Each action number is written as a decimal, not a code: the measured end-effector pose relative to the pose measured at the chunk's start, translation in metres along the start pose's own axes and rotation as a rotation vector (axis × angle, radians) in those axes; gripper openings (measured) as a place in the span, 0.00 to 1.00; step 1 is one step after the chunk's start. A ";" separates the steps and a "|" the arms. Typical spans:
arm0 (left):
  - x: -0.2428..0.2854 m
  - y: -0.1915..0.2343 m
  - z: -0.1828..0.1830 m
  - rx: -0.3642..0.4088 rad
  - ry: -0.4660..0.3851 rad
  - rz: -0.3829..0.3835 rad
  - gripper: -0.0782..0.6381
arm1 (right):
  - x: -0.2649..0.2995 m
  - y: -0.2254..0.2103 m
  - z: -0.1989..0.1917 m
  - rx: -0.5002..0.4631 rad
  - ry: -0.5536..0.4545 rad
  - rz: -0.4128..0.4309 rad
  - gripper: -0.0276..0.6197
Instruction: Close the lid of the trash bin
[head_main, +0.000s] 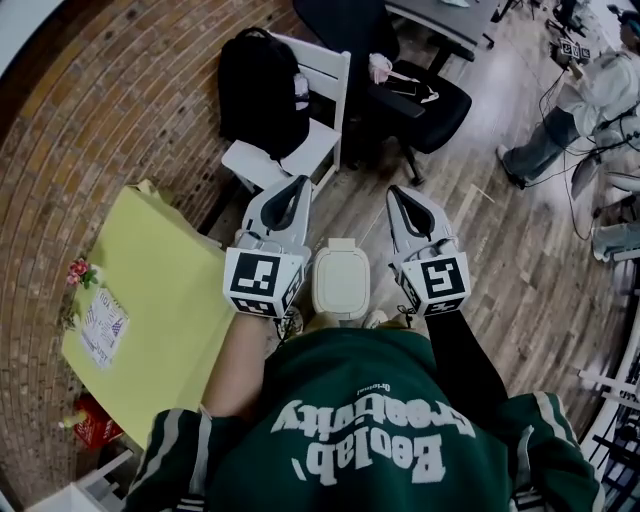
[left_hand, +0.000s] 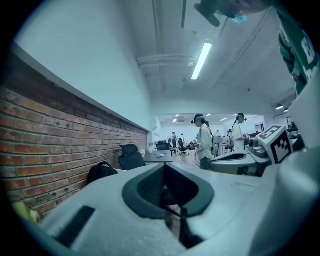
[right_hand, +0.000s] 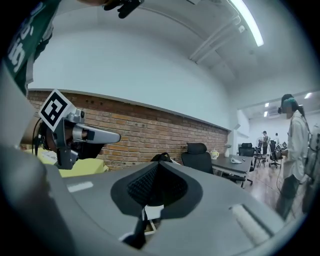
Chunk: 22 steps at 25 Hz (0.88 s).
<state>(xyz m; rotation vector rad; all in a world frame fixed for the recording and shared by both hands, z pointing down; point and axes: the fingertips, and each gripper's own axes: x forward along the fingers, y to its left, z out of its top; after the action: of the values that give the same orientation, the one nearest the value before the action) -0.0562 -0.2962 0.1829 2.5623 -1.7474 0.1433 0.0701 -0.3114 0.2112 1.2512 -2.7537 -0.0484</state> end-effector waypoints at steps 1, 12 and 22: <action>0.000 0.001 0.000 -0.001 -0.001 0.003 0.12 | 0.000 0.000 0.001 -0.006 0.000 0.000 0.06; 0.000 -0.008 0.003 0.053 0.010 0.008 0.12 | -0.002 0.003 0.002 0.002 0.001 0.021 0.06; -0.002 -0.017 0.000 0.061 0.018 0.019 0.12 | -0.008 0.001 0.001 0.002 0.005 0.043 0.06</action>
<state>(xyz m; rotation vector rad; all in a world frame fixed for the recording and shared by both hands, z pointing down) -0.0415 -0.2880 0.1832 2.5776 -1.7894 0.2231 0.0742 -0.3049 0.2095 1.1906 -2.7761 -0.0383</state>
